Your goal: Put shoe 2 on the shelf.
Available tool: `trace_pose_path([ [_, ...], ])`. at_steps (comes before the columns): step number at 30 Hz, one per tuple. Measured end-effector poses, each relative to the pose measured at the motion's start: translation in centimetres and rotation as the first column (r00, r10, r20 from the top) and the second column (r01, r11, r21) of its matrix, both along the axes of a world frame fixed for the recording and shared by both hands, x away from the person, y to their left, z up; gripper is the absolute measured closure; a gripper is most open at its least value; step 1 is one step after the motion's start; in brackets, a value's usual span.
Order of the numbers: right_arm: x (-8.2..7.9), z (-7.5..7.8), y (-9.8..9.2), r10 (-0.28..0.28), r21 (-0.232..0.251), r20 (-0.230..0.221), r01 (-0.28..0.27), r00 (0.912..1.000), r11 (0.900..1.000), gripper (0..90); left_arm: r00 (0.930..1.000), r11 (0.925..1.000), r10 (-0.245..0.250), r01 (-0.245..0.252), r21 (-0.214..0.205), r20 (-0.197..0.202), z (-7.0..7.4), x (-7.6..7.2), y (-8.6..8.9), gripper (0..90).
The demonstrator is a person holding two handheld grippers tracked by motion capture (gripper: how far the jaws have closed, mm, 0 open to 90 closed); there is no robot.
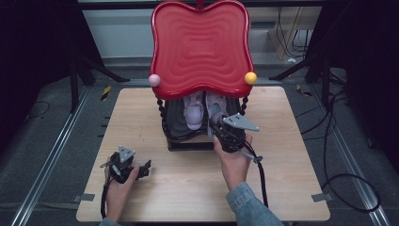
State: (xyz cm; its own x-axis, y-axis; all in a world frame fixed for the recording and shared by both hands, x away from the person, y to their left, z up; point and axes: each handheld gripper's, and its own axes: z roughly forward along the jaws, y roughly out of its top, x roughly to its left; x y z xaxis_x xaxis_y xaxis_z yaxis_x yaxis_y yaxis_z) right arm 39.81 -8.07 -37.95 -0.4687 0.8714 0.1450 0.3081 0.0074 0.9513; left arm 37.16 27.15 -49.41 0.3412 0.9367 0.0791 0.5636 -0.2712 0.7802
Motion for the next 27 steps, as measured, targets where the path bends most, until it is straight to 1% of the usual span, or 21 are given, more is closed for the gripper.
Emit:
trace_pose_path([
  [2, 0.4, 0.0, 0.2, -0.019, -0.001, 0.002, 0.019, 0.9998, 0.9998, 86.3, 1.0, 1.0, 0.0, 0.0, -0.002, -0.001, 0.0, 0.0, 0.0, 5.4],
  [5, 0.9, -0.1, 0.6, -0.039, -0.015, 0.014, 0.039, 0.9992, 0.9991, 86.3, 1.0, 1.0, -0.001, 0.001, -0.002, -0.002, 0.0, 0.0, 0.0, 5.4],
  [7, 1.3, -0.2, 0.8, -0.046, -0.033, 0.025, 0.047, 0.9986, 0.9983, 86.3, 1.0, 1.0, -0.003, 0.003, -0.002, -0.002, 0.0, 0.0, 0.0, 5.4],
  [9, 1.8, -0.3, 1.2, -0.07, -0.041, 0.036, 0.071, 0.9969, 0.9966, 86.3, 1.0, 1.0, -0.003, 0.003, -0.003, -0.002, 0.0, 0.0, 0.0, 5.5],
  [12, 2.2, -0.4, 1.5, -0.081, -0.052, 0.038, 0.083, 0.996, 0.9952, 86.3, 1.0, 1.0, -0.006, 0.006, -0.001, -0.004, -0.1, 0.0, 0.0, 5.5],
  [13, 2.4, -0.5, 1.6, -0.084, -0.057, 0.045, 0.087, 0.9954, 0.9946, 86.3, 1.0, 1.0, -0.006, 0.006, -0.001, -0.005, -0.1, 0.0, 0.0, 5.5],
  [18, 3.2, -0.5, 2.2, -0.111, -0.099, 0.075, 0.118, 0.991, 0.9881, 86.4, 1.0, 1.0, -0.005, 0.005, -0.005, -0.005, -0.1, 0.0, 0.0, 5.6],
  [19, 3.6, -0.5, 2.3, -0.126, -0.102, 0.079, 0.134, 0.9889, 0.9858, 86.4, 1.0, 1.0, -0.003, 0.003, -0.007, -0.004, -0.1, 0.0, 0.0, 5.6],
  [21, 3.7, -0.6, 2.3, -0.128, -0.103, 0.079, 0.136, 0.9886, 0.9853, 86.4, 1.0, 1.0, -0.004, 0.004, -0.008, -0.004, 0.0, 0.0, 0.0, 5.6],
  [22, 4.0, -0.6, 2.4, -0.14, -0.117, 0.083, 0.149, 0.9867, 0.9819, 86.4, 1.0, 1.0, -0.005, 0.005, -0.005, -0.006, 0.0, 0.0, 0.1, 5.6],
  [24, 4.1, -0.7, 2.5, -0.143, -0.117, 0.079, 0.152, 0.9865, 0.9814, 86.4, 1.0, 1.0, -0.005, 0.005, -0.006, -0.005, 0.0, 0.0, 0.1, 5.7],
  [27, 4.4, -1.0, 2.6, -0.155, -0.136, 0.086, 0.166, 0.9841, 0.9766, 86.4, 1.0, 1.0, -0.004, 0.004, -0.007, -0.004, 0.0, 0.1, 0.1, 5.7],
])
